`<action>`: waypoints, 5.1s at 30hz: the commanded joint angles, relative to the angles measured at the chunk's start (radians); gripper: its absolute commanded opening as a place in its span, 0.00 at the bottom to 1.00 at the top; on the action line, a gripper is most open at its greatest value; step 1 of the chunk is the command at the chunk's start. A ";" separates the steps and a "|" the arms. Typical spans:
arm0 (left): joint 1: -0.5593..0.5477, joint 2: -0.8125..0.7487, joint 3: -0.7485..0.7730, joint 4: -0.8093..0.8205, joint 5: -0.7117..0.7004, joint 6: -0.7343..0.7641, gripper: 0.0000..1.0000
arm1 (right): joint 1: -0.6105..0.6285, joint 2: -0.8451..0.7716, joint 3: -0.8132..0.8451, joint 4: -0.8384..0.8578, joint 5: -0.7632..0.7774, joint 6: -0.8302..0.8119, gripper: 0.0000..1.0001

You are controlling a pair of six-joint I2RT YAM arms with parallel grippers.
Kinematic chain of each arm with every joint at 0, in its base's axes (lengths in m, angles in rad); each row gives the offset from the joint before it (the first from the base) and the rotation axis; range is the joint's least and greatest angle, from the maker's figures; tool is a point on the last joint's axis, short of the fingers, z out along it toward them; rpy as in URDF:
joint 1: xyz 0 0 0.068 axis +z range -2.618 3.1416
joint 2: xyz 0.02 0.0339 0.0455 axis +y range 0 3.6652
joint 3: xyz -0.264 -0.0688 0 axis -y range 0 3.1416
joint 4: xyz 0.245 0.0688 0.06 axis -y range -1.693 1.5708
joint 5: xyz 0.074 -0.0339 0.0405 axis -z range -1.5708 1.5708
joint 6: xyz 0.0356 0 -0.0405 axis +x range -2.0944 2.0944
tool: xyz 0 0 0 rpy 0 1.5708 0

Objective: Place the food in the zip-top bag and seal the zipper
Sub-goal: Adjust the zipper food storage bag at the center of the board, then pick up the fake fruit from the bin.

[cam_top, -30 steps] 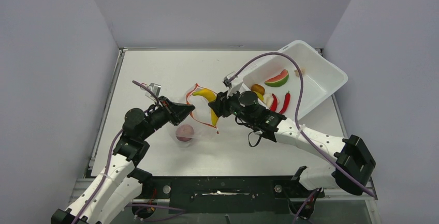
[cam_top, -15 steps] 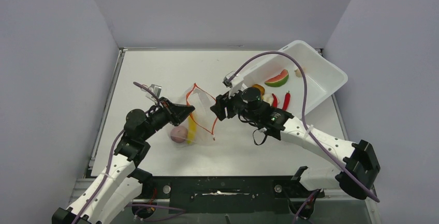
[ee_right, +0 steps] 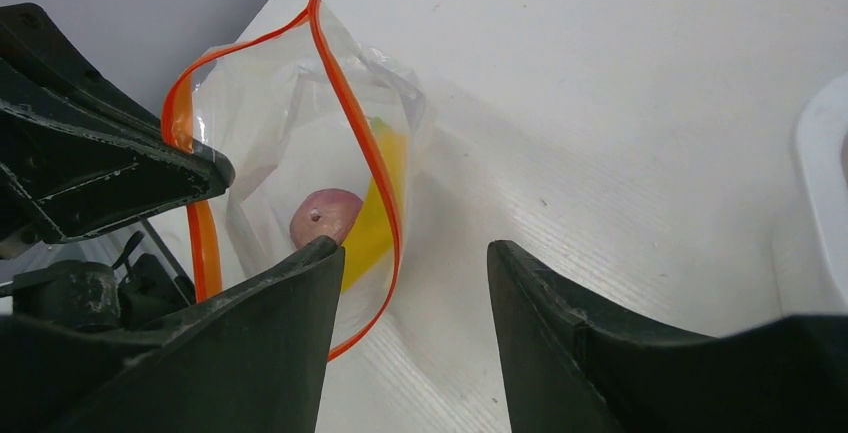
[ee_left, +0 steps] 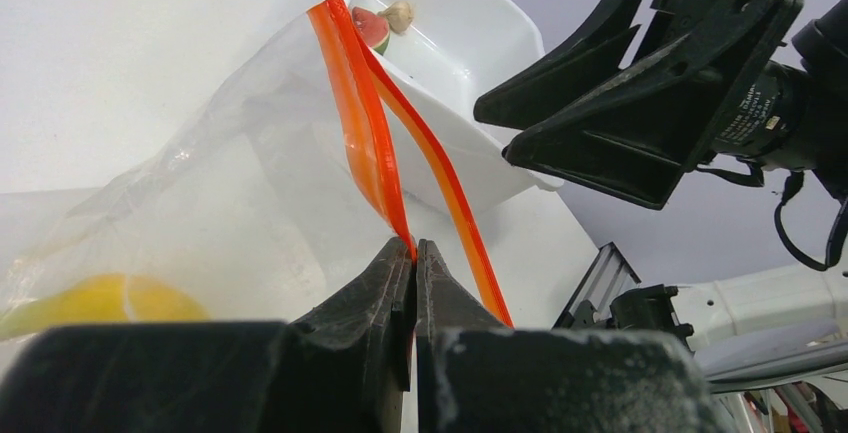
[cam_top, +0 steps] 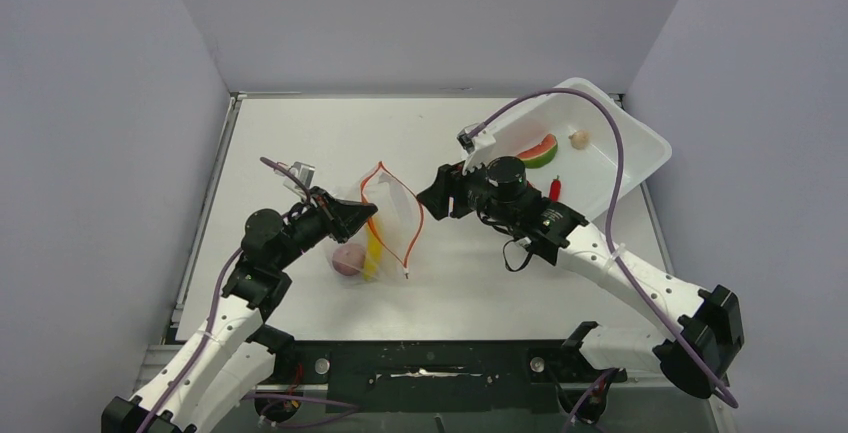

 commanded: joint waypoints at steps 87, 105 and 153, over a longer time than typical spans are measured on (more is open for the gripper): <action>-0.071 0.465 0.331 -0.048 0.167 0.393 0.36 | 0.008 0.057 -0.174 0.285 0.140 0.438 0.00; -0.083 0.211 0.317 -0.270 -0.192 0.639 0.00 | 0.071 0.057 -0.198 0.113 0.316 0.367 0.00; -0.088 -0.076 0.055 -0.321 -0.074 0.702 0.00 | -0.561 0.355 0.154 -0.077 0.427 0.277 0.52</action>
